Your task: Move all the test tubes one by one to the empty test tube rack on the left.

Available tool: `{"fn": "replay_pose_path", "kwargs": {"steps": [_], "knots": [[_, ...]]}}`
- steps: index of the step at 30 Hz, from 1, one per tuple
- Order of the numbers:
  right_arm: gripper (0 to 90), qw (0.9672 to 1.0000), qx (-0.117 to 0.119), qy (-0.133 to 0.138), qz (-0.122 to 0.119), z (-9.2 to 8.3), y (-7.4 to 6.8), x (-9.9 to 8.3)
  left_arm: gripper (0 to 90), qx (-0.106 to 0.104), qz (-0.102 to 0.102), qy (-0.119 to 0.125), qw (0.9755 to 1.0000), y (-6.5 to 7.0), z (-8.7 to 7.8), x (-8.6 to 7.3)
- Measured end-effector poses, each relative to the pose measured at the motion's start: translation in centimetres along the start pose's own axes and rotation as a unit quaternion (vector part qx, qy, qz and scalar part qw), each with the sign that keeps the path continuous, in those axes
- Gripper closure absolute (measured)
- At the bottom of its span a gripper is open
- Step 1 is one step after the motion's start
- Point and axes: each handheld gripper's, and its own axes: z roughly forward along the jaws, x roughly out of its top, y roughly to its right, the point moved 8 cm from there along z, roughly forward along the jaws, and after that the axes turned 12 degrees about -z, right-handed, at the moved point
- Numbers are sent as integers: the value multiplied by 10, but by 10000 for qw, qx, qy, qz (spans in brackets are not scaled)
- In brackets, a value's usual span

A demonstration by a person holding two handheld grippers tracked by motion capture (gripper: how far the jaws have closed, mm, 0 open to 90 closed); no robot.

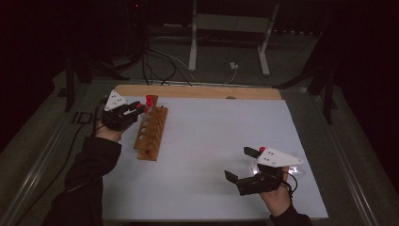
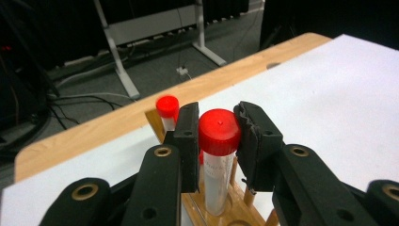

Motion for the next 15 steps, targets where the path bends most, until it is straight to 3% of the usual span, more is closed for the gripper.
{"fn": "replay_pose_path", "kwargs": {"steps": [15], "knots": [[0, 10000, -9, -6, 15, -1, 2, -2, 718, 16, -13, -337, 9994, -2, 16, -26]]}}
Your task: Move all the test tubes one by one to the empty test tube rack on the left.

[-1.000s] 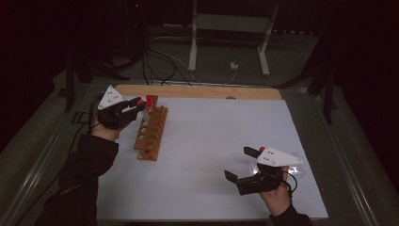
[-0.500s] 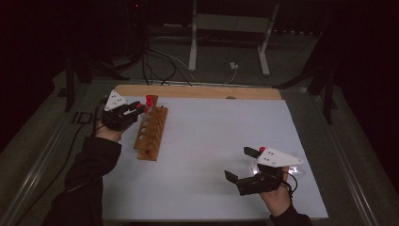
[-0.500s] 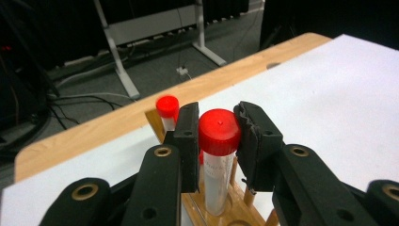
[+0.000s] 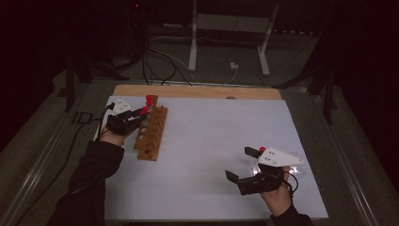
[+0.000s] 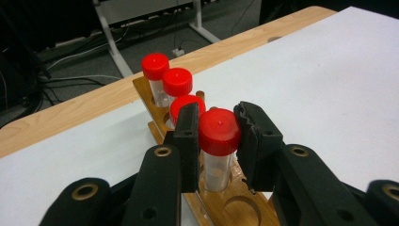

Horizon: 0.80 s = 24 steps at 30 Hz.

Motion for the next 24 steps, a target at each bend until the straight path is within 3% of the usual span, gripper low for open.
{"fn": "replay_pose_path", "kwargs": {"steps": [13, 16, 21, 24], "knots": [[0, 10000, 18, -3, 4, -1, 0, 0, 713, -7, -69, -154, 9999, -1, 4, -8], [0, 10000, 17, 13, 15, -1, 0, 1, 703, -90, -87, -207, 9997, 0, 3, -9], [0, 10000, 17, 19, -1, -3, 1, 2, 429, -136, -140, -245, 9995, 3, -2, -8], [0, 10000, 6, 18, 3, -4, 2, 2, 269, -325, -230, -174, 9991, 8, -12, -6]]}}
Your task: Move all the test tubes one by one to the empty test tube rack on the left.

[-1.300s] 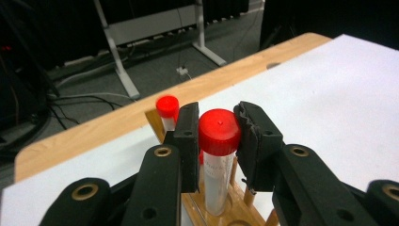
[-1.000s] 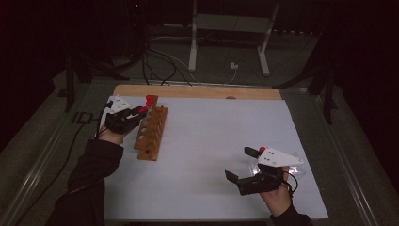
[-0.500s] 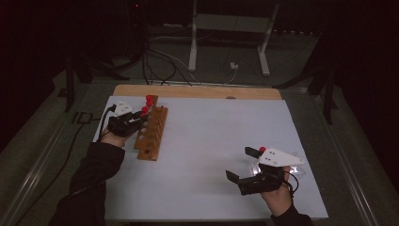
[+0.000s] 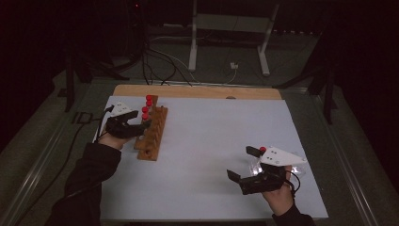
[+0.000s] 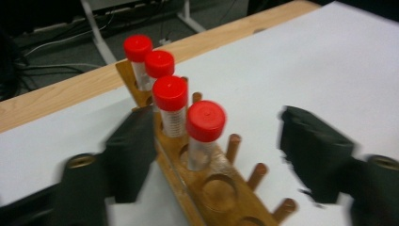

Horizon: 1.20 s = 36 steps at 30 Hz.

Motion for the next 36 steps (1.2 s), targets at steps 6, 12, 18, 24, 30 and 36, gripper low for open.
{"fn": "replay_pose_path", "kwargs": {"steps": [6, 12, 18, 24, 30, 36], "knots": [[0, 9999, -102, 71, 3, -6, 6, 3, 83, -348, -36, 75, 9994, 14, -24, -1], [0, 9999, -134, 37, 18, -6, 8, 1, 22, -703, 14, 202, 9973, 34, -48, -6], [0, 9998, -206, 38, 13, -9, 12, 1, 22, -1025, 141, 213, 9944, 59, -66, -12], [0, 9994, -343, 23, 19, -14, 19, -2, 22, -1302, 220, 118, 9912, 81, -73, -28], [0, 9986, -528, 8, 91, -22, 30, -6, 22, -1537, 252, 53, 9878, 98, -74, -46], [0, 9971, -740, -97, 170, -28, 42, -19, 22, -1690, 339, 0, 9850, 110, -74, -61]]}}
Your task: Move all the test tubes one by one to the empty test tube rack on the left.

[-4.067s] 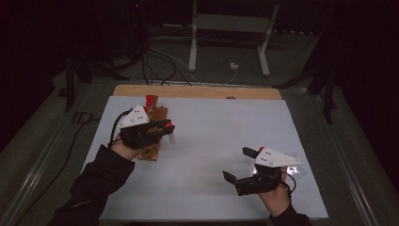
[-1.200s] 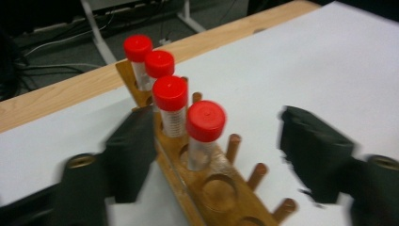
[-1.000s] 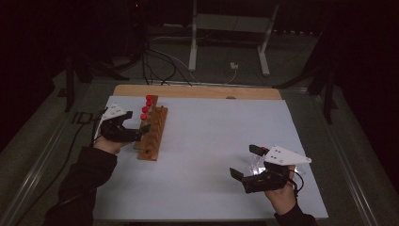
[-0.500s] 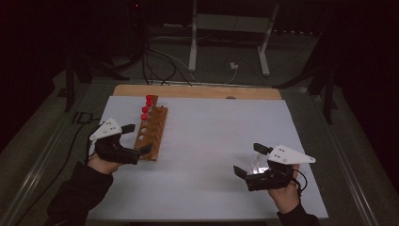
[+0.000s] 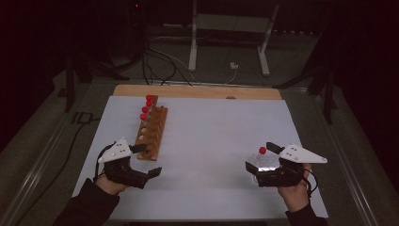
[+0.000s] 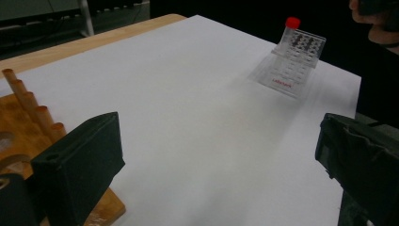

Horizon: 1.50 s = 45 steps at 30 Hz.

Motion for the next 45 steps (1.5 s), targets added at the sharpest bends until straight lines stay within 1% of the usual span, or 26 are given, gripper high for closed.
{"fn": "replay_pose_path", "kwargs": {"steps": [1, 3, 4, 6, 7, 9, 10, 12, 13, 15, 16, 18, 20, 22, 24, 28, 29, 30, 32, 33, 35, 36, 37, 42, 43, 45], "knots": [[0, 10000, -20, -12, 25, -1, 2, -2, 22, -45, -9, -33, 10000, 2, 1, -2], [0, 9999, -97, -33, 47, -2, 6, -6, 22, -31, 29, -71, 10000, 4, 4, -6], [0, 9999, -114, -45, 63, -3, 8, -7, 22, -81, 11, -108, 9999, 5, 5, -7], [0, 9998, -196, -40, 87, -6, 13, -9, 22, -55, 57, -152, 9999, 6, 7, -11], [0, 9997, -230, -59, 91, -8, 15, -11, 22, -114, 50, -176, 9998, 7, 8, -12], [0, 9993, -336, -101, 117, -11, 20, -14, 22, -77, 70, -191, 9998, 7, 9, -13], [0, 9992, -358, -114, 124, -12, 22, -16, 22, -108, 61, -205, 9997, 8, 10, -13], [0, 9987, -444, -164, 186, -14, 26, -21, 22, -81, 75, -202, 9997, 8, 11, -14], [0, 9986, -457, -175, 218, -15, 28, -23, 22, -112, 67, -221, 9997, 8, 11, -15], [0, 9978, -558, -260, 244, -17, 32, -29, 22, -87, 81, -234, 9997, 8, 12, -16], [0, 9976, -577, -284, 267, -18, 33, -32, 22, -106, 84, -254, 9996, 8, 13, -17], [0, 9968, -628, -368, 329, -19, 35, -38, 22, -76, 92, -263, 9996, 7, 13, -17], [0, 9963, -635, -479, 319, -20, 36, -44, 22, -67, 92, -266, 9996, 7, 14, -18], [0, 9959, -593, -552, 406, -20, 36, -51, 22, -93, 92, -279, 9995, 7, 14, -18], [0, 9953, -588, -651, 419, -19, 37, -57, 22, -81, 95, -279, 9995, 7, 14, -18], [0, 9930, -571, -908, 500, -16, 39, -70, 22, -86, 102, -293, 9995, 7, 14, -18], [11, 9926, -579, -935, 514, -15, 40, -73, 22, -72, 113, -296, 9995, 7, 14, -19], [60, 9922, -596, -965, 525, -14, 41, -75, 22, -93, 116, -306, 9994, 7, 14, -19], [77, 9918, -607, -978, 562, -13, 42, -77, 22, -70, 109, -307, 9994, 6, 14, -19], [84, 9916, -600, -1007, 547, -11, 41, -78, 22, -89, 106, -316, 9994, 6, 14, -20], [167, 9917, -585, -1014, 522, -9, 40, -78, 22, -66, 95, -317, 9994, 5, 14, -20], [170, 9918, -576, -1013, 517, -7, 40, -78, 22, -75, 91, -322, 9994, 4, 14, -20], [186, 9912, -579, -1078, 496, -4, 39, -79, 22, -55, 87, -320, 9994, 4, 14, -21], [345, 9913, -508, -1129, 450, 7, 39, -79, 22, -77, 73, -355, 9993, 3, 16, -22], [364, 9913, -506, -1132, 440, 9, 39, -78, 22, -64, 72, -355, 9993, 3, 16, -22], [463, 9913, -495, -1150, 408, 12, 39, -77, 22, -73, 77, -360, 9993, 3, 17, -22]]}}
